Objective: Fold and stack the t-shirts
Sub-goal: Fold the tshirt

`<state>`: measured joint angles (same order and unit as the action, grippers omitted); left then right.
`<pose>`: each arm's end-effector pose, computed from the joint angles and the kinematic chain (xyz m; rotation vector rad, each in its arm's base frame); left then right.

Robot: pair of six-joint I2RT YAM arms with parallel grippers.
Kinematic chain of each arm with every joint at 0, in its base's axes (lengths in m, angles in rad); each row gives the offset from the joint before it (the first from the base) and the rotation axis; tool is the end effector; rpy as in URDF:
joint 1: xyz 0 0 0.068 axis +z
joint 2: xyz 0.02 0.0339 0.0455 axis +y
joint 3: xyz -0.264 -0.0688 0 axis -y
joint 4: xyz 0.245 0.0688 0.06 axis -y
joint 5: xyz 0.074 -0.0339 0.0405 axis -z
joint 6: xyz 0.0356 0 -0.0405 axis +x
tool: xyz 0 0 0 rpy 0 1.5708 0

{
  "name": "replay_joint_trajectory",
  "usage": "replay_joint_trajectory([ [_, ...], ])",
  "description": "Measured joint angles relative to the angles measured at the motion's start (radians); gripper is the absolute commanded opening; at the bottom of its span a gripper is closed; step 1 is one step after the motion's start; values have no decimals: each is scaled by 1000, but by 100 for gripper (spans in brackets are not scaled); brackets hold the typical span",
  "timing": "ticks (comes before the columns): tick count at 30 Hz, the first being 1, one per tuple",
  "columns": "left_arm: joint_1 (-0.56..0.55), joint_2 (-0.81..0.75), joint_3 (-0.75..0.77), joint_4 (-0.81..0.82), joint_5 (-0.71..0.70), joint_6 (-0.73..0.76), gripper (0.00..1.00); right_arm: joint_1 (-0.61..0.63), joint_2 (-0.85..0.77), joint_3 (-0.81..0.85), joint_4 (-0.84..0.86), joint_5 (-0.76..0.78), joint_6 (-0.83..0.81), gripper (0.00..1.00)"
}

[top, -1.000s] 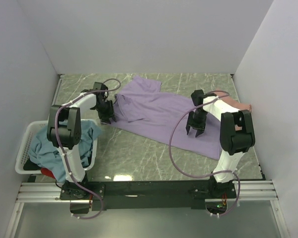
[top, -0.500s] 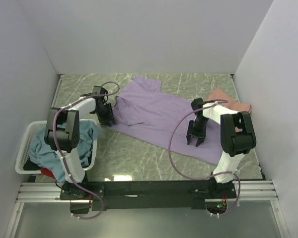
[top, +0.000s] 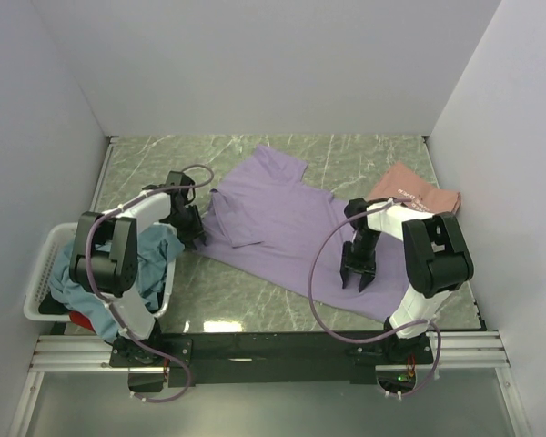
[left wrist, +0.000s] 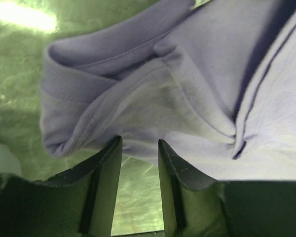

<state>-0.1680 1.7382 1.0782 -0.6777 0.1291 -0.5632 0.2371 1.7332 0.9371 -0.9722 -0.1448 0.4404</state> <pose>0.3143 -0.0580 0.1646 -0.5582 2.9019 -0.3021 0.2472 0.0650 0.1338 -0.3156 -2.8887 -0.1031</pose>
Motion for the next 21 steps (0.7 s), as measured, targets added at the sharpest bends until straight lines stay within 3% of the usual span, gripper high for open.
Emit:
replay_joint_trajectory([
  [4,-34,0,43,-36,-22,0,43,10,-6,8,-12,8,7,54],
  [12,-198,35,281,-29,-18,-11,43,12,-14,171,-26,50,9,54],
  [21,-308,93,283,-87,-72,-51,43,12,-35,199,-26,45,16,54],
])
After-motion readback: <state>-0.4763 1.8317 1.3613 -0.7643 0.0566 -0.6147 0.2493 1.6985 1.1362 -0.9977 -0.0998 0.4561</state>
